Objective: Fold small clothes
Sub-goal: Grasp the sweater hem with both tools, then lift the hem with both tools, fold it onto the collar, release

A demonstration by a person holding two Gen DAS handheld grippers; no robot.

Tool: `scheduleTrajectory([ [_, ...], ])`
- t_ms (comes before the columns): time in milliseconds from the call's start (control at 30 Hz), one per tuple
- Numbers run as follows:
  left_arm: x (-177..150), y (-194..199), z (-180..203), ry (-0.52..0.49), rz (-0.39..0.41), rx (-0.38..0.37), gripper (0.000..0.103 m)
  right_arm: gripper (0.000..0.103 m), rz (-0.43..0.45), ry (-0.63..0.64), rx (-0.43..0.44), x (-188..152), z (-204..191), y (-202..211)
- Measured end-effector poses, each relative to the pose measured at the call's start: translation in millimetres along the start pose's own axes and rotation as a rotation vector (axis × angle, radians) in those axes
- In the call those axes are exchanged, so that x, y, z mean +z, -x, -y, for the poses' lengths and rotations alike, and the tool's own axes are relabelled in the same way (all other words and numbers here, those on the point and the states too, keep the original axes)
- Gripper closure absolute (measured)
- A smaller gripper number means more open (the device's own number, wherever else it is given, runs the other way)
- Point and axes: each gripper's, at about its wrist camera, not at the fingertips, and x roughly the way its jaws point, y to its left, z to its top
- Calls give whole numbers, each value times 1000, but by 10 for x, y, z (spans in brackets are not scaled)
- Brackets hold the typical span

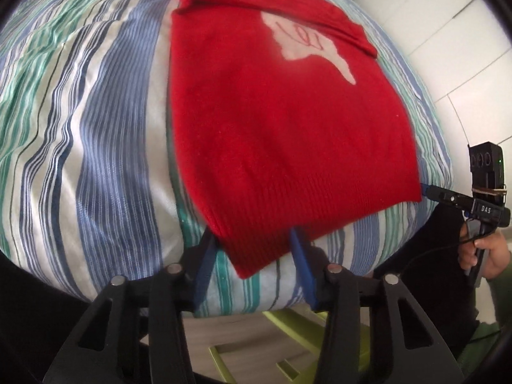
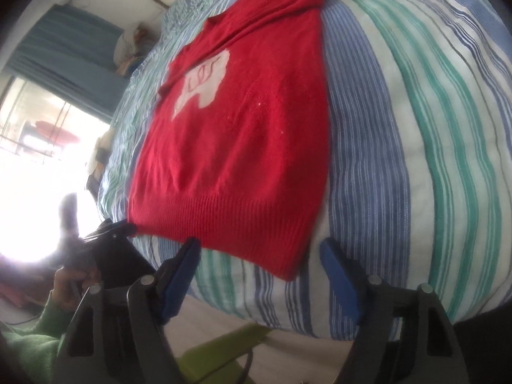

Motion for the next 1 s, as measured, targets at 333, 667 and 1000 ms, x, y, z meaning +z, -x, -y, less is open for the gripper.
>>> scheduleTrajectory([
  [333, 241, 483, -260, 180, 75, -227, 100, 95, 28, -73, 35, 110, -81, 81],
  [667, 2551, 338, -534, 152, 283, -109, 100, 95, 319, -37, 22, 2074, -170, 348],
  [1000, 3156, 4, -643, 195, 325, 105, 33, 56, 406, -153, -113, 3504, -31, -143],
])
